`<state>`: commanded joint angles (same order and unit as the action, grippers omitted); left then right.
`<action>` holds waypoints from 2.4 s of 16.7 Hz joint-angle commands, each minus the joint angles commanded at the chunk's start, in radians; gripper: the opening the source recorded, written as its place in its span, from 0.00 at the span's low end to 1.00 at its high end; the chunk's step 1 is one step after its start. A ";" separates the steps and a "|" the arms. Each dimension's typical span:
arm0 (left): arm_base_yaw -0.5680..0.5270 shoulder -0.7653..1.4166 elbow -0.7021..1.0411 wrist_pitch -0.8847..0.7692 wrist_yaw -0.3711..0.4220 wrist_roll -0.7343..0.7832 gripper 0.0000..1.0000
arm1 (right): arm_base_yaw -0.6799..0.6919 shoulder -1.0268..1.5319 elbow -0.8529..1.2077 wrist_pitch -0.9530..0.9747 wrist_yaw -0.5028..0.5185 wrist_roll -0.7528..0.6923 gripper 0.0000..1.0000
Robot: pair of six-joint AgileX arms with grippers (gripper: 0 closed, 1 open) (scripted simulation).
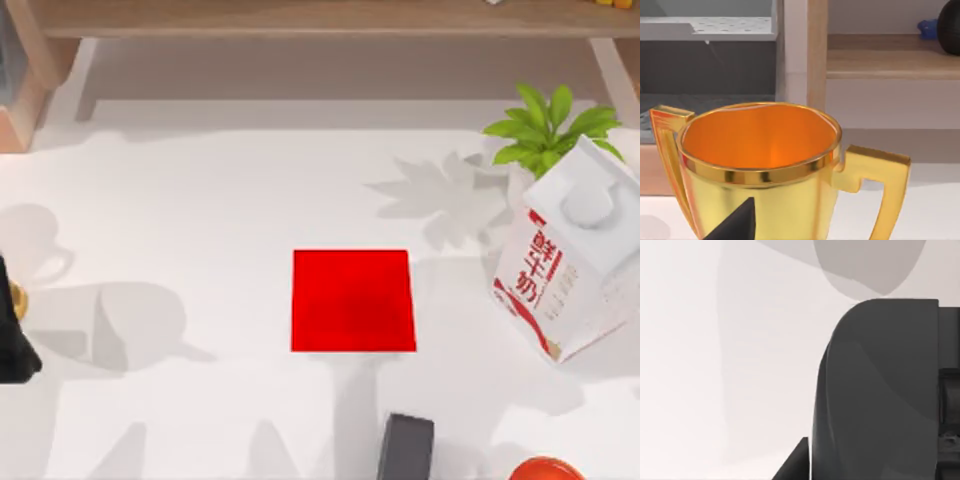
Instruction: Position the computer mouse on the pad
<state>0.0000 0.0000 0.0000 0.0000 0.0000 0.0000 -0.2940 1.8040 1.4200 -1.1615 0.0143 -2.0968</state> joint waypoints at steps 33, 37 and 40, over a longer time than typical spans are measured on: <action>0.000 0.000 0.000 0.000 0.000 0.000 1.00 | 0.970 0.570 0.738 -0.190 -0.017 2.777 0.00; 0.000 0.000 0.000 0.000 0.000 0.000 1.00 | 0.977 0.581 0.736 -0.191 -0.019 2.789 0.00; 0.000 0.000 0.000 0.000 0.000 0.000 1.00 | 0.972 0.580 0.734 -0.189 -0.019 2.790 0.00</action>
<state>0.0000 0.0000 0.0000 0.0000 0.0000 0.0000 0.6780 2.3840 2.1542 -1.3500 -0.0051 0.6929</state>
